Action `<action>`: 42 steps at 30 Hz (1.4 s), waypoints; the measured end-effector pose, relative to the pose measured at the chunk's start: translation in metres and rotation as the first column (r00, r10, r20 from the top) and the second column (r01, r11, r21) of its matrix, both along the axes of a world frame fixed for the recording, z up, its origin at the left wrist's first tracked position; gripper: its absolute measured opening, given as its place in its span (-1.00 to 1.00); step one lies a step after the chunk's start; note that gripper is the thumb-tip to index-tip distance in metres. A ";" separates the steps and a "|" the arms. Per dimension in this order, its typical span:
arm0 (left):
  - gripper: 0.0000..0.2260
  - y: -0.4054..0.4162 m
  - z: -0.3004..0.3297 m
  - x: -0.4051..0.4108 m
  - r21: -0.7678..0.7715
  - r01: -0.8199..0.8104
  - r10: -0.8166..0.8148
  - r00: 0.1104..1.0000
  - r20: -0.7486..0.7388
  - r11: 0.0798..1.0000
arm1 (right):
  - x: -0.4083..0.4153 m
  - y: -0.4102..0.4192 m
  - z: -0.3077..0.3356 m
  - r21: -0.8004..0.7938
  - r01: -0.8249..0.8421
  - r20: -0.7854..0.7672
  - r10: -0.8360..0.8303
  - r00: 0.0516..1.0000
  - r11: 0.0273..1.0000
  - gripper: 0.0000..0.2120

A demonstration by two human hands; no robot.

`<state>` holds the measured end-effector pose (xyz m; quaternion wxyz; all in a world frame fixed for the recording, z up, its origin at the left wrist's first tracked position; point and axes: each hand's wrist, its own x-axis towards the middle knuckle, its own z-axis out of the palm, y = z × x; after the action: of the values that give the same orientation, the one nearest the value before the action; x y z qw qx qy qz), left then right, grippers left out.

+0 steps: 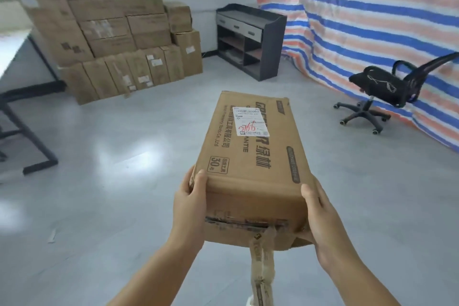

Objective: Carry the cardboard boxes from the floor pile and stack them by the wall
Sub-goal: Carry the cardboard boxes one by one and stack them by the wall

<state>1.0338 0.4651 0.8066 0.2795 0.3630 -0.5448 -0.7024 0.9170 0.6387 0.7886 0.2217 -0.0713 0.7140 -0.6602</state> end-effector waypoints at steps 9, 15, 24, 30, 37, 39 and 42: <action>-0.80 -0.084 0.004 -0.090 -0.013 -0.218 0.217 0.975 -0.050 0.976 | -0.128 -0.113 0.015 0.015 -0.234 -0.059 0.234 0.970 0.972 -0.71; -0.81 -0.170 -0.006 -0.119 -0.004 -0.380 0.379 0.924 -0.040 0.925 | -0.173 -0.219 0.010 0.012 -0.354 -0.030 0.354 0.935 0.935 -0.71; -0.82 -0.374 -0.007 -0.184 0.007 -0.431 0.431 0.901 -0.047 0.902 | -0.244 -0.431 0.014 0.002 -0.391 -0.080 0.390 0.917 0.920 -0.71; -0.73 -0.513 0.021 -0.216 -0.051 -0.452 0.447 0.891 -0.084 0.891 | -0.275 -0.571 0.037 -0.016 -0.365 -0.104 0.362 0.927 0.931 -0.68; -0.73 -0.642 0.034 -0.258 -0.090 -0.478 0.468 0.876 -0.114 0.874 | -0.323 -0.709 0.052 -0.038 -0.430 -0.156 0.419 0.894 0.902 -0.69; -0.77 -0.680 0.032 -0.275 -0.109 -0.494 0.482 0.868 -0.123 0.862 | -0.340 -0.751 0.050 -0.039 -0.449 -0.168 0.437 0.883 0.892 -0.70; -0.77 -0.741 0.030 -0.305 -0.113 -0.528 0.514 0.847 -0.132 0.841 | -0.373 -0.818 0.047 -0.043 -0.481 -0.172 0.467 0.867 0.876 -0.69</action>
<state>0.7291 -0.2754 0.8362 0.5117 0.4417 -0.4609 -0.5750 0.5440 -0.1790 0.8357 0.3172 -0.3053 0.6611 -0.6076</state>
